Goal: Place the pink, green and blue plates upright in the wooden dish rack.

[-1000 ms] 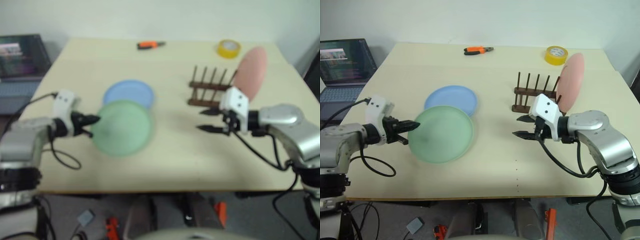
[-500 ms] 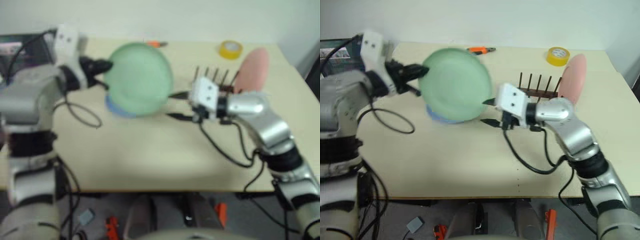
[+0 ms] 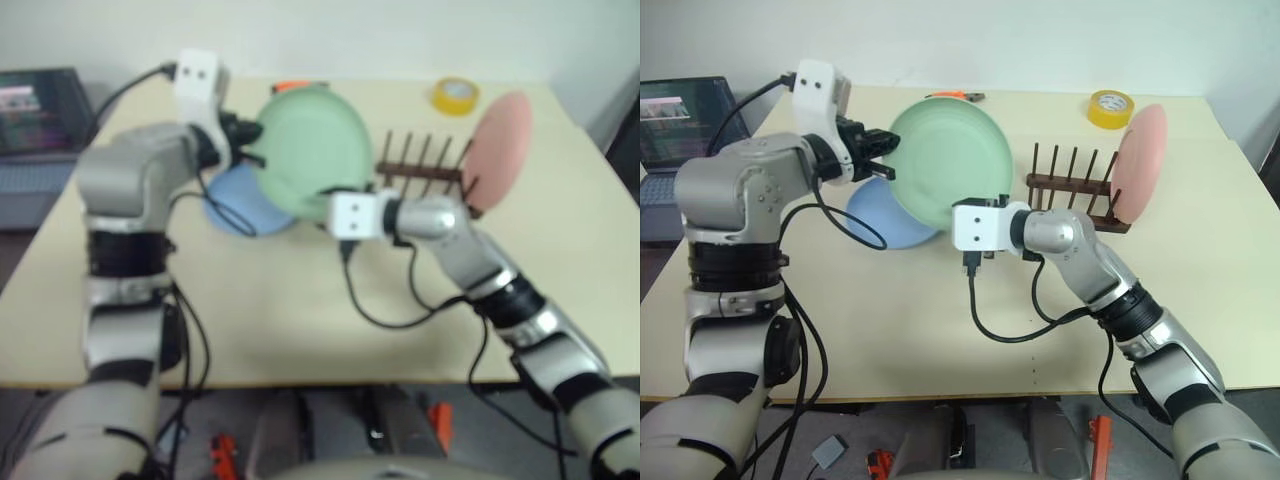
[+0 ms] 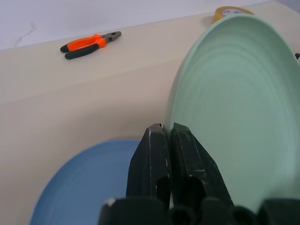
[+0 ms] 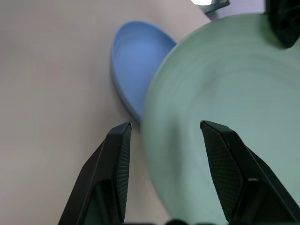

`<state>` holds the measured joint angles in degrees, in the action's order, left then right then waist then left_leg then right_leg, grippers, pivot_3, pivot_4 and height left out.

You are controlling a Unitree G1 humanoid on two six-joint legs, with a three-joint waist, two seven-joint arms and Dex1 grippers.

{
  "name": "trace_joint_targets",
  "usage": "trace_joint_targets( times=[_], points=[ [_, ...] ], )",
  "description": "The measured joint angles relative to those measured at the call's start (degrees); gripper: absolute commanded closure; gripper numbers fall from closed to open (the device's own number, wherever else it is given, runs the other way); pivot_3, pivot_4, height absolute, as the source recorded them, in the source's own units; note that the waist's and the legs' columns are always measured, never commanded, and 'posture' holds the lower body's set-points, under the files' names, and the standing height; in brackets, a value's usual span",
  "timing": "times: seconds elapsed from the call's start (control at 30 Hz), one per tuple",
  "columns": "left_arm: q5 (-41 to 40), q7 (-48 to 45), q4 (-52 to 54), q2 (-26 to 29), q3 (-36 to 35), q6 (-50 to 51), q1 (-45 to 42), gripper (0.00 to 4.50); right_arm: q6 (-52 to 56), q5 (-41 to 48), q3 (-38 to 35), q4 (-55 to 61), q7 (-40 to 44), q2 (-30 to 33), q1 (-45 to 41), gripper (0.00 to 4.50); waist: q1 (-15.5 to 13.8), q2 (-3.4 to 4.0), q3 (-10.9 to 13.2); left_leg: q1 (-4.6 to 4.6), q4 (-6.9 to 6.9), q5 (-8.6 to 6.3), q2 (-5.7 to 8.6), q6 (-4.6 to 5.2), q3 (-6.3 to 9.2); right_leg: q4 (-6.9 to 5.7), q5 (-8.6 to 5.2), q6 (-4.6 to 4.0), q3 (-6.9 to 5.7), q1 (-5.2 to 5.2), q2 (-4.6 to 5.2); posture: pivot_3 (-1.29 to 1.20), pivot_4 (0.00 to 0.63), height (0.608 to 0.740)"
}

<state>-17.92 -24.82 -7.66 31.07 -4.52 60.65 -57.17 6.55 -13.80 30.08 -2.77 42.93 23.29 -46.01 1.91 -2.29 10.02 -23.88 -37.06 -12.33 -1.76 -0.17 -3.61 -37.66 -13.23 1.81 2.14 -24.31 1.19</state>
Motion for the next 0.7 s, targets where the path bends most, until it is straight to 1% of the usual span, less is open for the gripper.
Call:
trace_joint_targets(
  times=[0.2,0.33,0.53,0.63,0.7],
  points=[
    [-0.3,0.9,0.0,-0.6,-1.5,1.8,-1.8,4.48,-1.3,-3.3,1.1,-1.1,-0.8,-2.2,1.3,2.0,0.0,0.0,0.0,0.08,-0.01,0.11,0.03,-0.18,0.09,-0.2,-0.03,-0.04,-0.05,0.0,-0.02,0.0,0.15,0.74],
    [-1.6,1.5,0.4,-1.4,-2.5,4.3,-1.9,4.48,-2.5,-7.6,1.6,-4.1,-4.2,-3.2,1.6,2.0,0.0,0.0,0.0,0.08,-0.01,0.14,0.03,-0.22,0.1,-0.26,-0.03,-0.05,-0.04,-0.03,-0.02,0.0,0.15,0.74],
    [-2.3,1.8,0.7,-1.5,-2.5,6.0,-1.9,4.48,-3.7,-10.4,1.5,-7.2,-8.0,-5.1,1.6,2.0,0.0,0.0,0.0,0.08,0.02,0.16,0.03,-0.26,0.13,-0.26,-0.05,-0.09,-0.04,-0.04,-0.04,0.0,0.15,0.74],
    [-2.3,1.8,0.7,-1.4,-2.5,6.5,-1.9,4.5,-3.9,-10.9,1.5,-8.1,-8.6,-5.8,1.6,2.6,0.0,0.0,0.0,0.07,0.01,0.16,0.03,-0.26,0.13,-0.26,-0.05,-0.09,-0.04,-0.04,-0.04,0.0,0.15,0.74],
    [-2.3,1.8,0.7,-1.1,-2.5,6.6,-1.9,4.5,-4.2,-10.9,1.3,-8.4,-9.0,-5.8,1.6,3.3,0.0,0.0,0.0,0.08,0.01,0.16,0.02,-0.26,0.13,-0.26,-0.05,-0.09,-0.03,-0.04,-0.03,0.0,0.15,0.74]
  ],
)
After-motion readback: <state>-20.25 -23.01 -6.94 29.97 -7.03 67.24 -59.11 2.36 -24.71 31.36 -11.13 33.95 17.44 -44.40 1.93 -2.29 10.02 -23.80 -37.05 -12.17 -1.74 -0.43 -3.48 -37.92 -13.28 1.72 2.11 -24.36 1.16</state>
